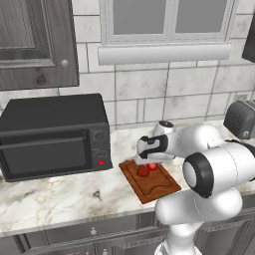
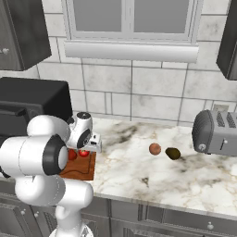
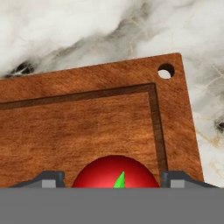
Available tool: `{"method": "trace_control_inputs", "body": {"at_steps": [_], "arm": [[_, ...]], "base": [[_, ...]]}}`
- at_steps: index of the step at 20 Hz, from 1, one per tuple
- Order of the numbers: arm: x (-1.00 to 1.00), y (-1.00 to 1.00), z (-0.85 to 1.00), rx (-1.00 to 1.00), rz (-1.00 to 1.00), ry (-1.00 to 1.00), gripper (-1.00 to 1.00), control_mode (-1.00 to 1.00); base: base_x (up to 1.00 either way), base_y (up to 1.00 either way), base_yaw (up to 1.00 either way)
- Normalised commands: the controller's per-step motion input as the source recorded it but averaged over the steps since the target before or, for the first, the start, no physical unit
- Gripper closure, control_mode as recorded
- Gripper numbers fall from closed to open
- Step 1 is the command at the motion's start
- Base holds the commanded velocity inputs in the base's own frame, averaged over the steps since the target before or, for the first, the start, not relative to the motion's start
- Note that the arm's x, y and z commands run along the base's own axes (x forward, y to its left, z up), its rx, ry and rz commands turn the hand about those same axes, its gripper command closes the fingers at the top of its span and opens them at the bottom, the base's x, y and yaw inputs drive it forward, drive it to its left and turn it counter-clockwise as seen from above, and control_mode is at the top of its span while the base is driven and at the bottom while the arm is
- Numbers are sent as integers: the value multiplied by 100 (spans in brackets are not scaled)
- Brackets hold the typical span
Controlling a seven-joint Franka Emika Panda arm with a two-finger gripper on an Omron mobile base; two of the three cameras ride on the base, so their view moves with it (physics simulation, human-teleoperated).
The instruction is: Place the avocado, onion, tomato, and bell pepper on the cutting board.
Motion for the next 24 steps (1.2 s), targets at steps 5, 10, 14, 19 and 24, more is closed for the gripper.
{"method": "trace_control_inputs", "body": {"at_steps": [5,10,14,19,24], "arm": [[0,0,14,0,0,-2,-100,-100],[-4,0,34,0,0,-8,-100,-100],[-23,0,47,0,0,-8,-100,-100],[-25,-10,46,0,0,-1,-100,-100],[-44,-22,41,0,0,-1,-100,-100]], "base": [[0,0,0],[0,0,0],[0,0,0],[0,0,0],[0,0,0]]}}
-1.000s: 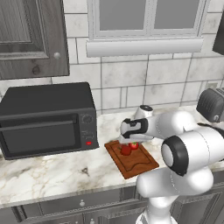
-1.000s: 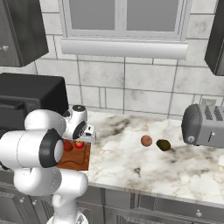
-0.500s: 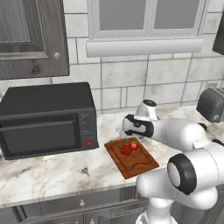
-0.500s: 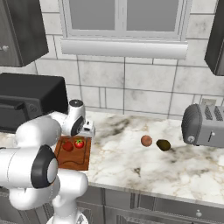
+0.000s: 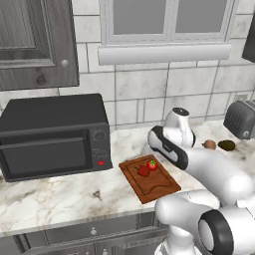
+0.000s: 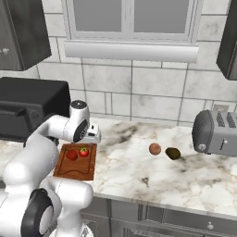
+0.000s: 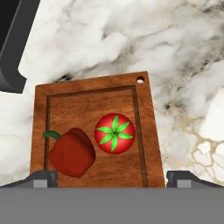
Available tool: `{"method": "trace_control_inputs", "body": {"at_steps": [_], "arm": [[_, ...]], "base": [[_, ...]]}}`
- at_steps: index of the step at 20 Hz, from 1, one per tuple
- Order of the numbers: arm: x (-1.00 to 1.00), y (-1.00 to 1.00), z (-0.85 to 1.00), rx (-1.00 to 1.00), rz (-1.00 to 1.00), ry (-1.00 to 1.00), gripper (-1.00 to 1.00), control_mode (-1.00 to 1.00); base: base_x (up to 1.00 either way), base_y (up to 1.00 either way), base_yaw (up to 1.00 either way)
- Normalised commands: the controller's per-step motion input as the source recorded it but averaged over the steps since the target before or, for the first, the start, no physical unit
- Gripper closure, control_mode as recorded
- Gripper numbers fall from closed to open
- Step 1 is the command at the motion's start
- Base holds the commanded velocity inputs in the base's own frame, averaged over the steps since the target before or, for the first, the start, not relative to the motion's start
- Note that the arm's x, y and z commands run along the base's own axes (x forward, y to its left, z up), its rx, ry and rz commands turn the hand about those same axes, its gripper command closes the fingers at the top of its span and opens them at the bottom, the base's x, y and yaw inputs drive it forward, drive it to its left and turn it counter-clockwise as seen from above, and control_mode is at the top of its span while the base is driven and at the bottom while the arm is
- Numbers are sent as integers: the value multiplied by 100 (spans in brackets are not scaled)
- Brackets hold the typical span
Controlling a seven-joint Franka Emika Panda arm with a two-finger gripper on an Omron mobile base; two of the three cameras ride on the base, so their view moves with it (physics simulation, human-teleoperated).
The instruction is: Place the avocado, onion, tomato, and bell pepper on the cutting board.
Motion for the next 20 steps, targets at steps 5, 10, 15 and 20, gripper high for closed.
{"method": "trace_control_inputs", "body": {"at_steps": [5,10,15,20], "arm": [[-56,-25,28,0,-1,-2,-100,-100],[-66,-22,22,0,-4,0,-100,-100],[-58,-23,23,0,-3,0,-100,-100],[-50,-34,24,0,-1,-4,-100,-100]], "base": [[0,0,0],[0,0,0],[0,0,0],[0,0,0]]}}
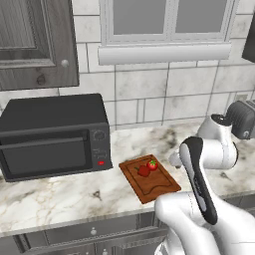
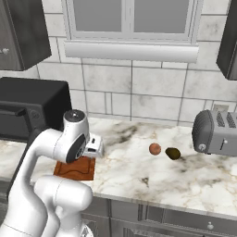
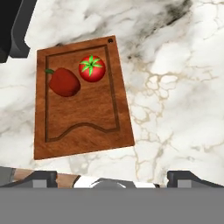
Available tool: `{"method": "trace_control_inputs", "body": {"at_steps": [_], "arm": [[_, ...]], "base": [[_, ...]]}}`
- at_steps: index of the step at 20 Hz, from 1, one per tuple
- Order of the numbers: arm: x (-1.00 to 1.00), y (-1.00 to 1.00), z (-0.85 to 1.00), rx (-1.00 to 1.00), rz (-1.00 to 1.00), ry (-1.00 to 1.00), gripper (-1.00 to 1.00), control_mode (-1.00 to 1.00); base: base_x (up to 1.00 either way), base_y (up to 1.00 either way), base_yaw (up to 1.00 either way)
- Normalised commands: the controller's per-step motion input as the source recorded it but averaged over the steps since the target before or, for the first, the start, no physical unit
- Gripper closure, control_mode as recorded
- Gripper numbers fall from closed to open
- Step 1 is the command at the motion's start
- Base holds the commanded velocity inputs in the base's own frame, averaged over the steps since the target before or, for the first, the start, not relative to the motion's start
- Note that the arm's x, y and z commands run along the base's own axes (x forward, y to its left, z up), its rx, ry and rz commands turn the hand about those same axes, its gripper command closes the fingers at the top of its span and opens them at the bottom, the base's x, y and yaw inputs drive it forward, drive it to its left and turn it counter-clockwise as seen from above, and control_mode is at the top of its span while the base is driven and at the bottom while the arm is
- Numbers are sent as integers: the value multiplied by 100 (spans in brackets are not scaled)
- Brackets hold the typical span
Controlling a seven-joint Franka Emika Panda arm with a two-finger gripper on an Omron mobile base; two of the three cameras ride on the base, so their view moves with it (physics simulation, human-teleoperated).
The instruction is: Place the avocado, onion, tomato, and bell pepper on the cutting board.
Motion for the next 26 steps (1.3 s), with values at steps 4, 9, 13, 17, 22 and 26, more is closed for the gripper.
{"method": "trace_control_inputs", "body": {"at_steps": [4,9,13,17,22,26], "arm": [[-18,-41,12,-4,0,-19,-100,-100],[-5,-51,8,-6,0,-15,-100,-100],[0,-63,8,-1,0,0,-100,-100],[10,-60,7,0,-2,0,-100,-100],[29,-46,3,0,-6,4,-100,-100],[40,-30,2,0,-5,8,-100,-100]], "base": [[0,0,0],[0,0,0],[0,0,0],[0,0,0],[0,0,0],[0,0,0]]}}
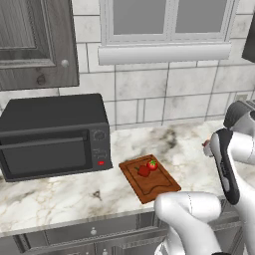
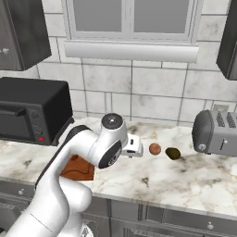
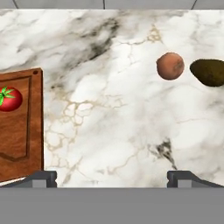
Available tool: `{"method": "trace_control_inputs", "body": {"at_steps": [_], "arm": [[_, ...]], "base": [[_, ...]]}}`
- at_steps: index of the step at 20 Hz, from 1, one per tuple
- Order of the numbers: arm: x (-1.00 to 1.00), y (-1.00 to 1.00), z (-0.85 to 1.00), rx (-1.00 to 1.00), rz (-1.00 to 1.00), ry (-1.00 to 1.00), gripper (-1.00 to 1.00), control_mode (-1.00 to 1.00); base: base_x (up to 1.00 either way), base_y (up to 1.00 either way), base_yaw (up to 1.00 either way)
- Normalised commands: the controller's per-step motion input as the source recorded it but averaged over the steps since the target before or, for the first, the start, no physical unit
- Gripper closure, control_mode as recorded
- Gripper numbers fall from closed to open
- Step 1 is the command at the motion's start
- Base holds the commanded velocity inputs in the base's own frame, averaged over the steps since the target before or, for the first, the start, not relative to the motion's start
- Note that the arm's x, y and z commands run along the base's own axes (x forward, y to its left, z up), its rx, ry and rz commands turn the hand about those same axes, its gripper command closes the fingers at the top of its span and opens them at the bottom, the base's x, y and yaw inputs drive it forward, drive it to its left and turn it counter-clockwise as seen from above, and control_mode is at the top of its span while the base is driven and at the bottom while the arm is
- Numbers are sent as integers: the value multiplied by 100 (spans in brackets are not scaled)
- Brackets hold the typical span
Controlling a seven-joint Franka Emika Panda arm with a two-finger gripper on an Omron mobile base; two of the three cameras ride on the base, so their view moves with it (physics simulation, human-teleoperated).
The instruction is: Place the avocado, onion, tomato, and bell pepper on the cutting board.
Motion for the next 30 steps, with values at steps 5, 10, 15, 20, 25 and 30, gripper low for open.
{"method": "trace_control_inputs", "body": {"at_steps": [5,10,15,20,25,30], "arm": [[43,-25,0,-4,-3,4,-100,-100],[49,-21,0,-3,-2,6,-100,-100],[49,-25,0,-2,-1,7,-100,-100],[39,-24,0,-1,0,6,-100,-100],[25,-20,-5,0,0,5,-100,-100],[26,-19,-19,0,0,6,-100,-100]], "base": [[0,0,0],[0,0,0],[0,0,0],[0,0,0],[0,0,0],[0,0,0]]}}
